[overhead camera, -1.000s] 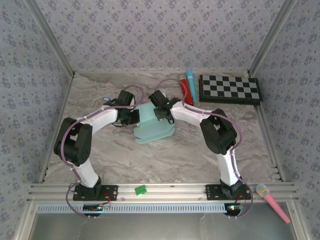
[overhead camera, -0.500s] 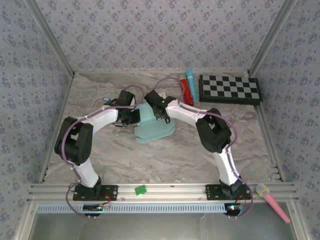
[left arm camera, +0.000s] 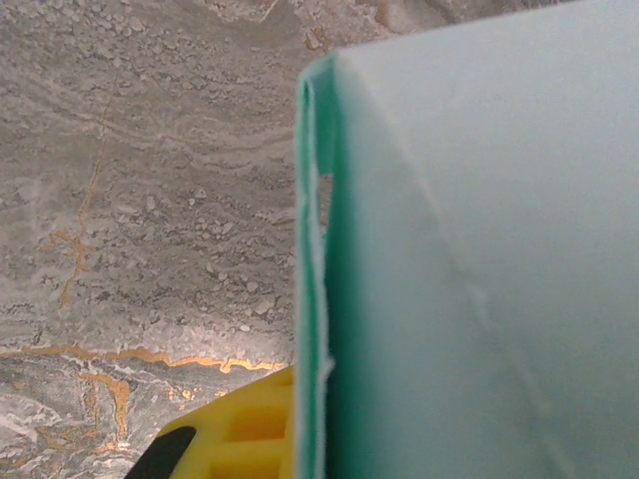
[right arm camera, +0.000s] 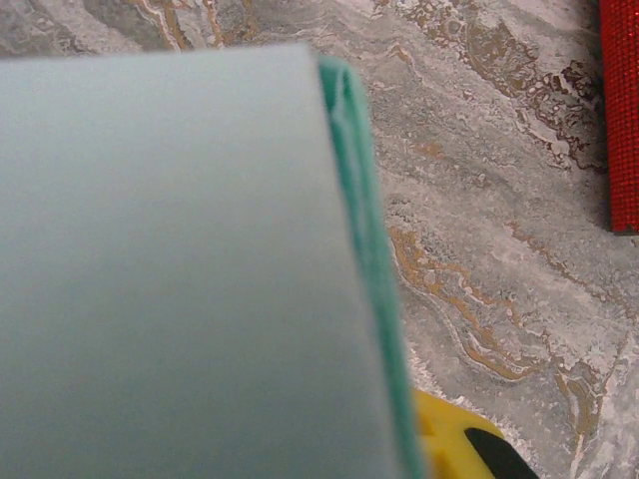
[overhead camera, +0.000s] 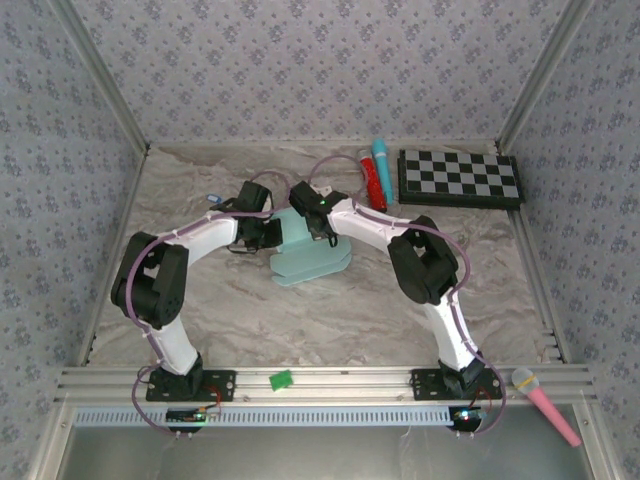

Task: Fold the paper box

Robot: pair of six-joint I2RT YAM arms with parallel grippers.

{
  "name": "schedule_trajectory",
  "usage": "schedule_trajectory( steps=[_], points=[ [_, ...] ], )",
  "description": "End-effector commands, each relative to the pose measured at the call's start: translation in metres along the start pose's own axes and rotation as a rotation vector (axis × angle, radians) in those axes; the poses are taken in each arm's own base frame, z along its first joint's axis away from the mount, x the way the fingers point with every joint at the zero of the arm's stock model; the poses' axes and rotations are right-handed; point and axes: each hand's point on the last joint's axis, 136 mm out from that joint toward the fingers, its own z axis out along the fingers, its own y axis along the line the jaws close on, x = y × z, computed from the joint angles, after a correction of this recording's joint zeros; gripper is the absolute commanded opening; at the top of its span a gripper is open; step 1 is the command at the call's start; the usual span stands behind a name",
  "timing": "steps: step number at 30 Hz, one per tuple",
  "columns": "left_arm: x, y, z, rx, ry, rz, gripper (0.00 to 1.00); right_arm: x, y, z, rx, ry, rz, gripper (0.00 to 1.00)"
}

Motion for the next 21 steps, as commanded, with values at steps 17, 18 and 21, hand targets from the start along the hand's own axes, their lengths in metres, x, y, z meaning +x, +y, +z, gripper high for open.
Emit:
schedule_trajectory(
  steps=[17, 18, 21],
  points=[
    [-0.005, 0.005, -0.013, -0.030, 0.002, -0.026, 0.00, 0.009, -0.043, 0.011, 0.112, 0.049, 0.048, 0.20],
    [-0.005, 0.005, -0.013, -0.031, 0.003, -0.026, 0.00, 0.007, -0.042, 0.009, 0.107, 0.045, 0.050, 0.22],
    [-0.004, 0.005, -0.012, -0.031, 0.004, -0.027, 0.00, 0.003, -0.038, 0.004, 0.078, 0.032, 0.055, 0.31]
  ],
)
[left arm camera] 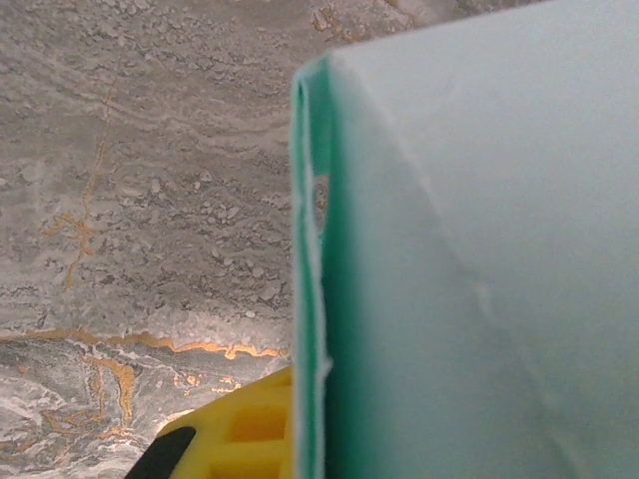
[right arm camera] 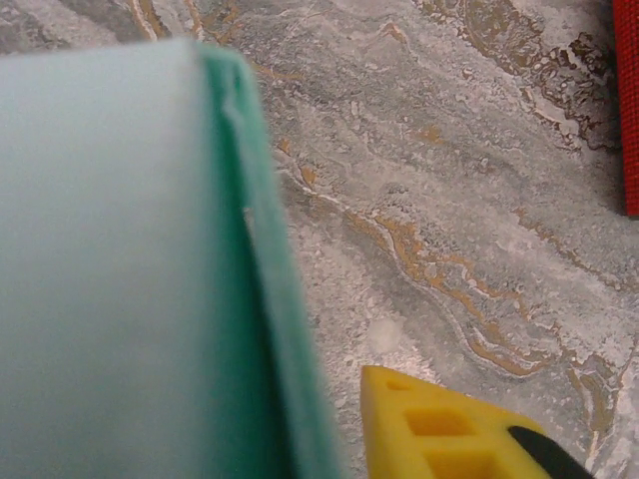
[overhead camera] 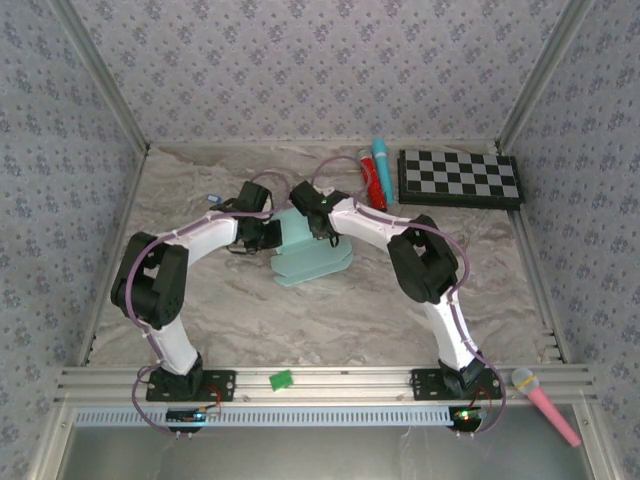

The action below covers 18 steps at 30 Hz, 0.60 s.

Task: Fold the paper box

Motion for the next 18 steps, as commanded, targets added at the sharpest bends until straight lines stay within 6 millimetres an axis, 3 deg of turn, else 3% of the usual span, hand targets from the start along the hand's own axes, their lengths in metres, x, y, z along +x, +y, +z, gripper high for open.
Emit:
schedule_trajectory(
  steps=[1, 18],
  points=[
    [-0.008, 0.003, -0.012, -0.021, -0.013, -0.023, 0.00, -0.002, -0.036, -0.003, 0.089, 0.009, 0.018, 0.32],
    [-0.011, -0.002, -0.009, -0.016, -0.009, -0.020, 0.00, -0.018, -0.004, -0.026, -0.093, -0.077, -0.020, 0.46]
  ],
)
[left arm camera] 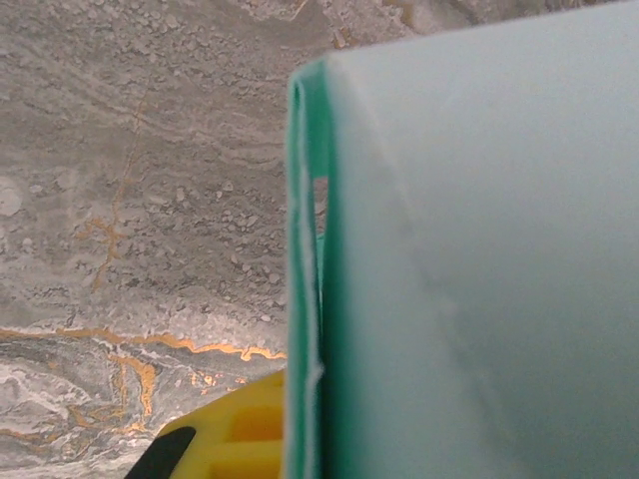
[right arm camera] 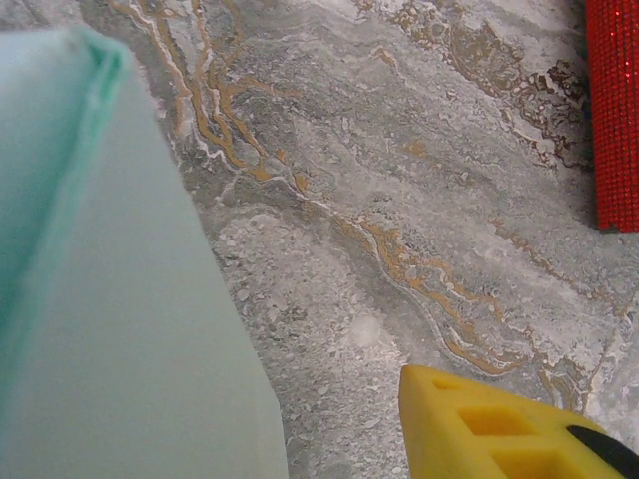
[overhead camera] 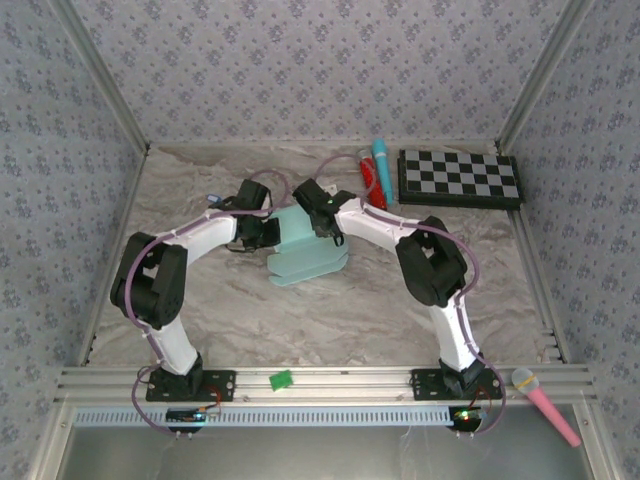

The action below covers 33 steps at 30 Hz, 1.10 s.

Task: Fold the paper box

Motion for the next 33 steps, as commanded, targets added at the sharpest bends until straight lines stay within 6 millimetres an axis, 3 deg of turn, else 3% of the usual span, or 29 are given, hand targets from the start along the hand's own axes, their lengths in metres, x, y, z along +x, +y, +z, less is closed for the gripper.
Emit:
schedule_trajectory(
  steps=[1, 8, 15, 19, 24, 28, 33],
  points=[
    [-0.007, -0.004, -0.005, -0.002, -0.003, -0.009, 0.00, -0.015, 0.003, -0.013, -0.064, -0.049, 0.003, 0.47],
    [-0.008, -0.006, -0.004, -0.001, -0.002, -0.005, 0.00, -0.020, 0.017, -0.020, -0.155, -0.076, -0.008, 0.49],
    [-0.008, -0.006, -0.004, -0.003, -0.005, -0.013, 0.00, -0.024, 0.017, -0.030, -0.173, -0.100, -0.017, 0.49],
    [-0.007, -0.005, -0.003, -0.004, -0.004, -0.039, 0.00, -0.026, 0.013, -0.043, -0.183, -0.120, -0.024, 0.50],
    [-0.005, -0.006, -0.002, 0.002, 0.000, -0.071, 0.00, -0.028, 0.011, -0.074, -0.251, -0.166, -0.054, 0.53],
    [-0.002, -0.004, -0.003, -0.013, 0.005, -0.096, 0.00, -0.027, 0.001, -0.100, -0.283, -0.196, -0.045, 0.54],
    [0.001, -0.007, -0.011, -0.018, 0.004, -0.150, 0.00, -0.020, -0.027, -0.117, -0.294, -0.193, 0.002, 0.55]
  ],
)
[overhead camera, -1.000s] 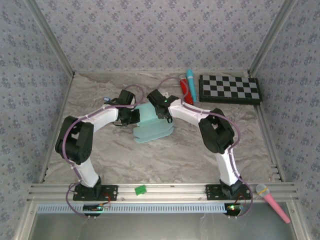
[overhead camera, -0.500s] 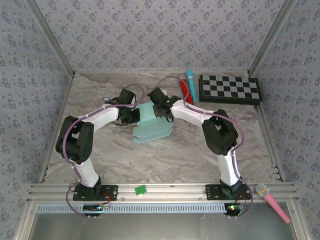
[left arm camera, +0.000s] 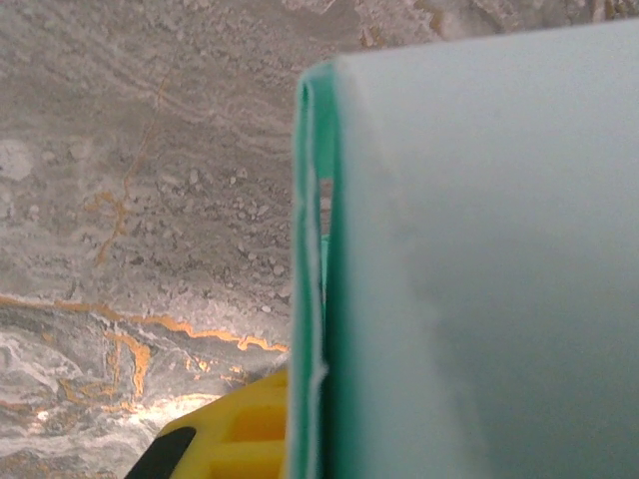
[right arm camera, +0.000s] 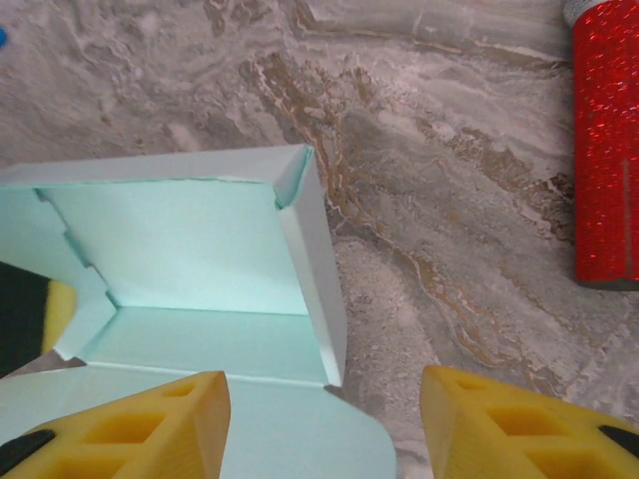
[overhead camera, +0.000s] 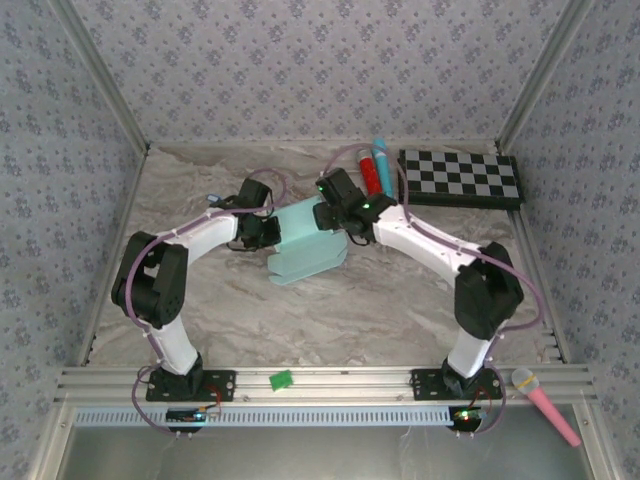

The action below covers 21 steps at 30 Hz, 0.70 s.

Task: Fold the paper box

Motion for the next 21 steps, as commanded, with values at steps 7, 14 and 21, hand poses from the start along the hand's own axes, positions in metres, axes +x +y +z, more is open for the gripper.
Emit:
schedule_trajectory(
  steps=[7, 14, 21],
  points=[
    [0.007, -0.009, -0.032, -0.033, -0.039, -0.172, 0.00, 0.014, -0.062, -0.038, 0.072, 0.020, 0.099, 0.55],
    [0.025, -0.024, -0.041, 0.018, -0.025, -0.395, 0.00, 0.036, -0.103, -0.044, 0.132, 0.057, 0.175, 0.55],
    [0.047, -0.030, -0.040, 0.069, 0.002, -0.616, 0.00, 0.056, -0.116, -0.045, 0.151, 0.080, 0.211, 0.55]
  ],
)
